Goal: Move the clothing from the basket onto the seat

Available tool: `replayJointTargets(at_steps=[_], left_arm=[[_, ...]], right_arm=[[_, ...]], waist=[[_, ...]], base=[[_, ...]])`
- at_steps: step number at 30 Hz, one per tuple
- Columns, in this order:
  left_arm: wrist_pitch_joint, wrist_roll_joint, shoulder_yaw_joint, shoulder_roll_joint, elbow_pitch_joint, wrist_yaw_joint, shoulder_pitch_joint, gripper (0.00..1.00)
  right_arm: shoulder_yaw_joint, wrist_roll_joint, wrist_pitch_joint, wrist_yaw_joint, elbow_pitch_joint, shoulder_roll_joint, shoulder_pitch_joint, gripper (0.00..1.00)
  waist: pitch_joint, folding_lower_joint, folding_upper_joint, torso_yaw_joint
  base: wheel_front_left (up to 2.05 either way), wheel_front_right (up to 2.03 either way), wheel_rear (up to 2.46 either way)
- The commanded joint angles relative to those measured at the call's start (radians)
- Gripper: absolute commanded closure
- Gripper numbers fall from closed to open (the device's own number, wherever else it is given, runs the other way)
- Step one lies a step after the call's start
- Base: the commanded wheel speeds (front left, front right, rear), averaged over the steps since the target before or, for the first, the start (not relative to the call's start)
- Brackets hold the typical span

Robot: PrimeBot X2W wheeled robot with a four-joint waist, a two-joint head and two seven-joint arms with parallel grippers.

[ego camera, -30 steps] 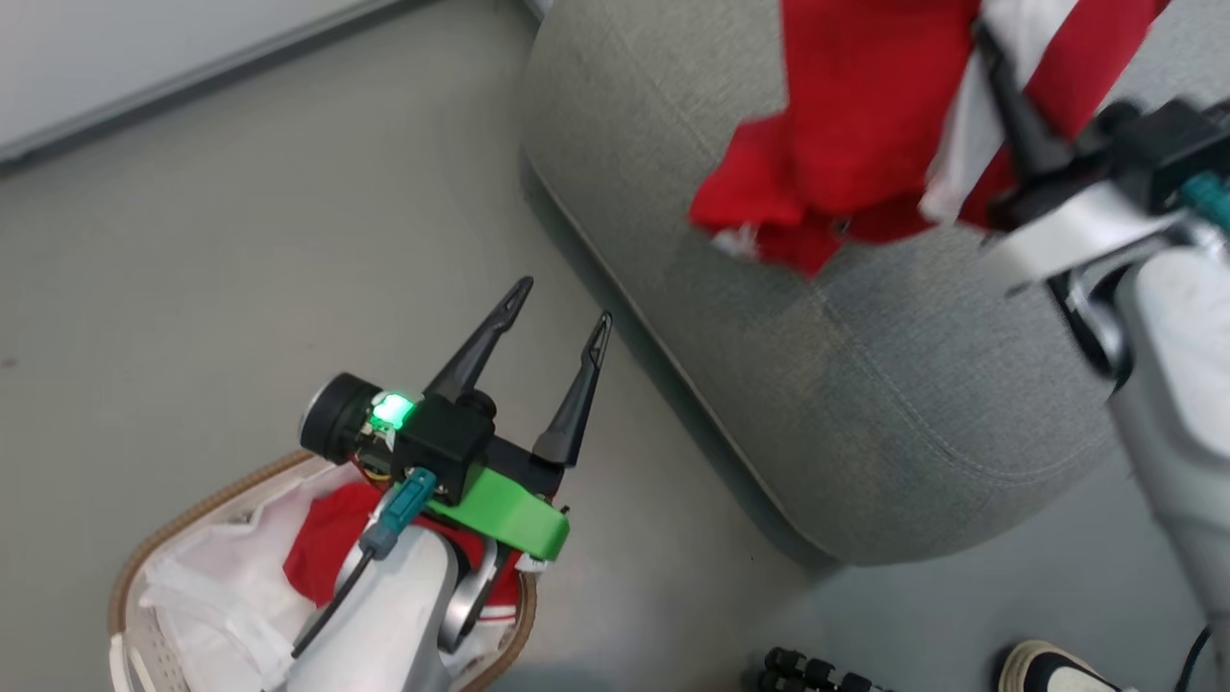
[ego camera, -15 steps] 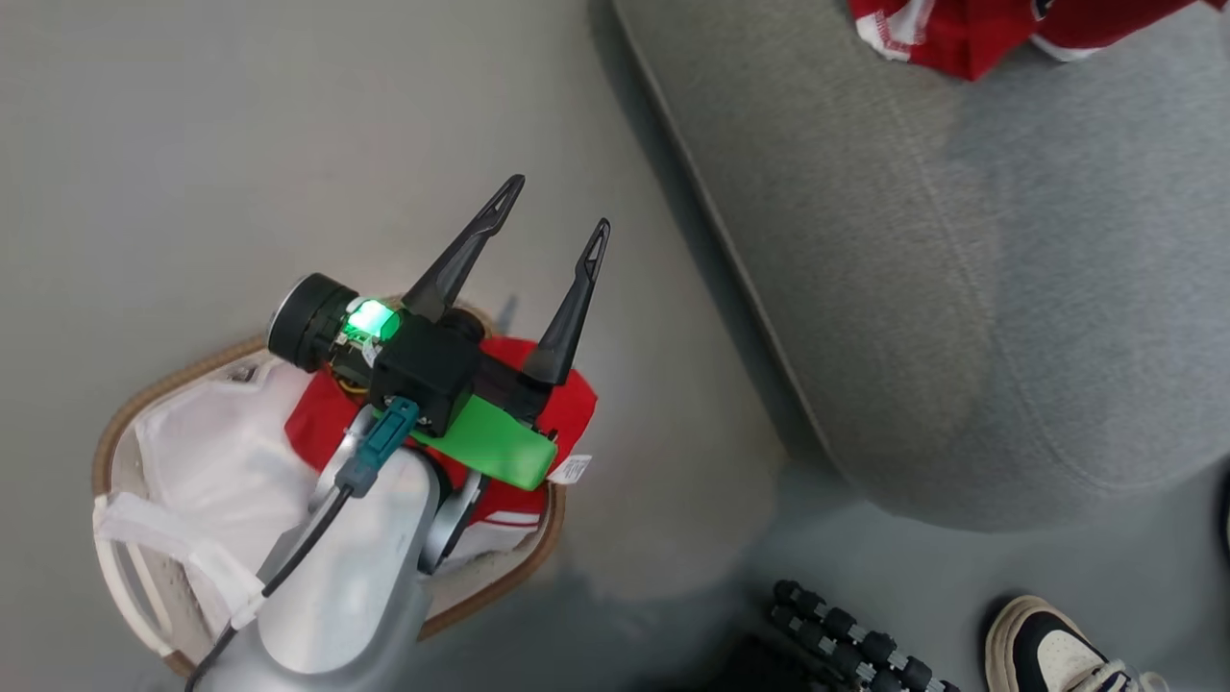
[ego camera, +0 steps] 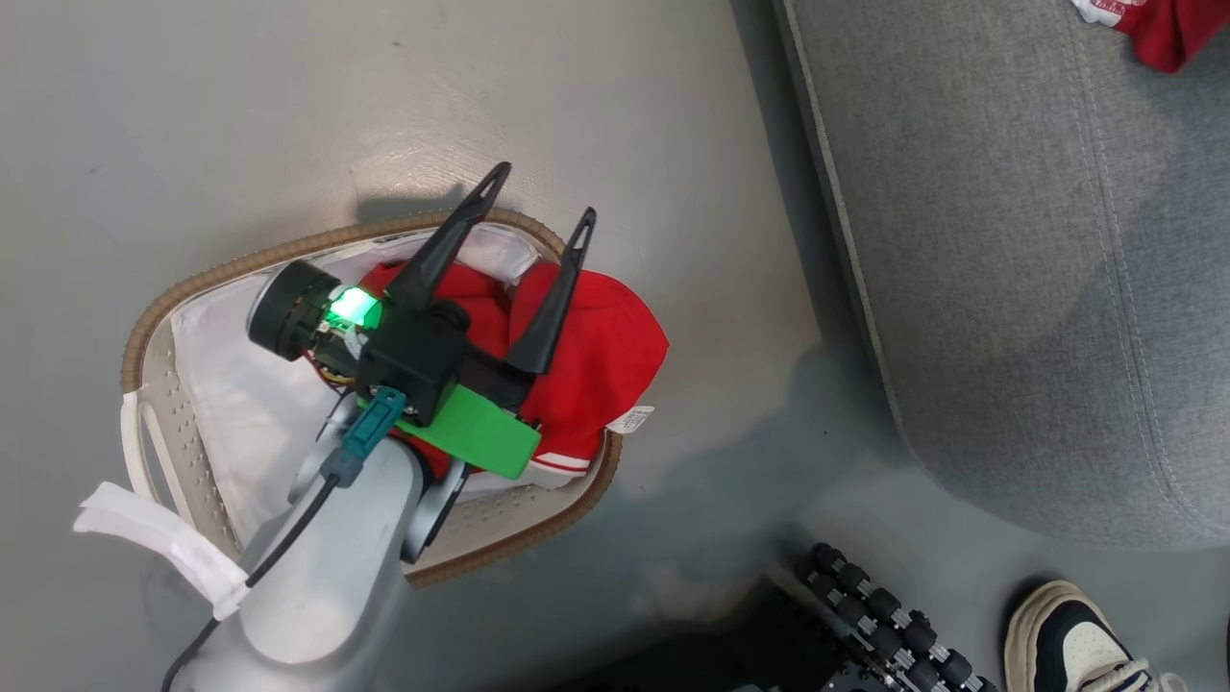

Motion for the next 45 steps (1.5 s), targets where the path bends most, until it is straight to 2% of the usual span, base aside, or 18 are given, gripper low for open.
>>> replayJointTargets(at_steps=[1,5,9,17,25,33,39,45], left_arm=[[-0.001,0.009,0.009,0.013,0.003,-0.002,0.005,0.00],[-0.001,0.008,0.023,0.020,0.014,-0.002,0.013,0.00],[0.000,0.008,0.028,0.005,0.024,-0.002,0.022,0.00],[0.000,-0.003,0.042,-0.021,0.050,-0.002,0.045,0.00],[0.000,-0.008,0.084,-0.052,0.063,-0.002,0.087,0.00],[0.000,0.004,0.135,-0.080,0.080,-0.002,0.143,0.00],[0.000,0.011,0.202,-0.100,0.095,0.008,0.196,0.00],[0.000,0.010,0.274,-0.109,0.115,0.019,0.248,0.00]], right_arm=[[-0.019,-0.006,-0.002,-0.001,0.000,0.002,0.024,0.00],[-0.081,-0.021,-0.002,-0.001,-0.015,0.021,0.097,0.00],[-0.113,-0.024,-0.002,-0.001,-0.044,0.041,0.169,0.00],[-0.106,-0.031,-0.002,-0.001,-0.146,0.097,0.333,0.00],[-0.034,0.014,-0.002,-0.001,-0.269,0.117,0.433,0.00],[0.094,0.066,-0.002,-0.001,-0.370,0.146,0.480,0.00],[0.184,0.091,-0.002,-0.001,-0.399,0.169,0.498,0.00],[0.229,0.114,-0.002,-0.001,-0.387,0.189,0.524,0.00]], waist=[[0.003,-0.0001,-0.0001,0.002],[-0.020,-0.0001,-0.0001,-0.012],[-0.056,-0.0001,-0.0001,-0.028],[-0.148,-0.0001,-0.0001,-0.043],[-0.251,-0.0001,-0.0001,-0.026],[-0.366,-0.0001,-0.0001,0.046],[-0.444,-0.0001,-0.0001,0.108],[-0.510,-0.0001,-0.0001,0.159]], base=[[0.00,0.00,0.00],[0.00,0.00,0.00],[0.00,0.00,0.00],[0.00,0.00,0.00],[0.00,0.00,0.00],[0.00,0.00,0.00],[0.00,0.00,0.00],[0.00,0.00,0.00]])
